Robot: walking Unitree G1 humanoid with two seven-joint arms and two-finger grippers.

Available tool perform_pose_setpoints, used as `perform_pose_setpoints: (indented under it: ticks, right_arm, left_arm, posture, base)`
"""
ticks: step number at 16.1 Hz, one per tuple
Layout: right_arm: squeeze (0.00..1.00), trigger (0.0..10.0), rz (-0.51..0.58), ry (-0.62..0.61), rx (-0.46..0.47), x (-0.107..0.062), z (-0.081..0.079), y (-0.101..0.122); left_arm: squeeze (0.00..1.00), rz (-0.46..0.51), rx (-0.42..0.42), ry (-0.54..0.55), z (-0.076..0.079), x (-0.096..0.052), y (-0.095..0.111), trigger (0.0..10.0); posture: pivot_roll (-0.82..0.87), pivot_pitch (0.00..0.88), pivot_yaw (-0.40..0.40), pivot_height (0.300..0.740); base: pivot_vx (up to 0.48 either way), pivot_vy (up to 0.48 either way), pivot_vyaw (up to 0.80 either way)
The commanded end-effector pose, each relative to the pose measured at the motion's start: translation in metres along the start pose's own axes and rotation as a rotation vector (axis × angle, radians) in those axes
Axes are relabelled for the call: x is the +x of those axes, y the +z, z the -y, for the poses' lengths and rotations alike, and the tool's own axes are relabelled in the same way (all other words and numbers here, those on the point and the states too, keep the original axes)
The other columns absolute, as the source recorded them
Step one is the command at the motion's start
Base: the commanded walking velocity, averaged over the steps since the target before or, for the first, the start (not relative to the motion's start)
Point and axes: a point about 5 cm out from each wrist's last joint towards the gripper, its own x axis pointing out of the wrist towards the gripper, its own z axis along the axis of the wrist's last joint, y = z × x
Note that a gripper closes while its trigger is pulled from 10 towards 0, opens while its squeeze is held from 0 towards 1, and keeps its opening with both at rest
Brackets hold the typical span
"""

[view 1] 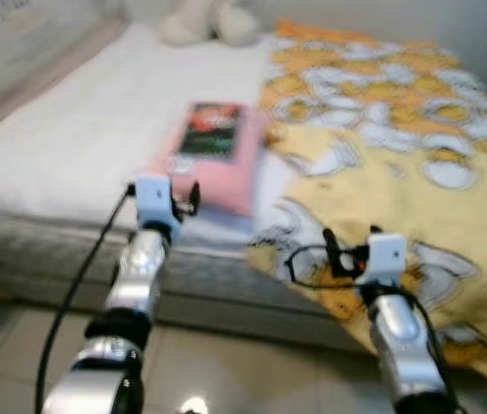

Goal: Clean up the room

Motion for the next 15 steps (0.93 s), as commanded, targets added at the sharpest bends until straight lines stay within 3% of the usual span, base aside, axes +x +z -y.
perform_pose_setpoints:
  ticks: [1, 3, 11, 13, 15]
  right_arm:
    - [0.0, 10.0, 0.006, 0.001, 0.002, -0.001, 0.0, 0.001]
    - [0.0, 10.0, 0.009, -0.003, 0.004, -0.002, 0.001, 0.001]
    - [0.0, 10.0, -0.003, -0.019, -0.007, -0.005, 0.003, -0.001]
    - [0.0, 10.0, 0.001, -0.022, 0.0, -0.006, 0.003, -0.001]
    - [0.0, 10.0, -0.004, -0.01, -0.002, -0.007, 0.001, -0.001]
  left_arm:
    - [0.0, -0.003, 0.014, -0.015, 0.002, 0.001, 0.0, 10.0]
    - [0.0, 0.002, 0.073, -0.044, 0.007, 0.002, 0.001, 10.0]
    - [0.0, 0.007, 0.039, -0.062, 0.016, 0.01, 0.008, 10.0]
    - [0.0, 0.006, 0.014, -0.063, 0.022, 0.015, 0.012, 10.0]
    - [0.0, -0.019, 0.029, -0.047, 0.031, 0.021, 0.014, 10.0]
  posture:
    - [0.03, 0.0, 0.018, 0.74]
    - [0.03, 0.0, 0.02, 0.74]
    - [0.0, 0.0, 0.03, 0.74]
    - [0.0, 0.0, 0.031, 0.74]
    - [-0.01, 0.0, 0.031, 0.74]
  base:
    - [0.36, 0.319, 0.0]
    - [0.368, 0.307, 0.0]
    - [0.393, 0.275, -0.7]
    - [0.424, 0.0, -0.8]
    - [0.216, 0.0, 0.0]
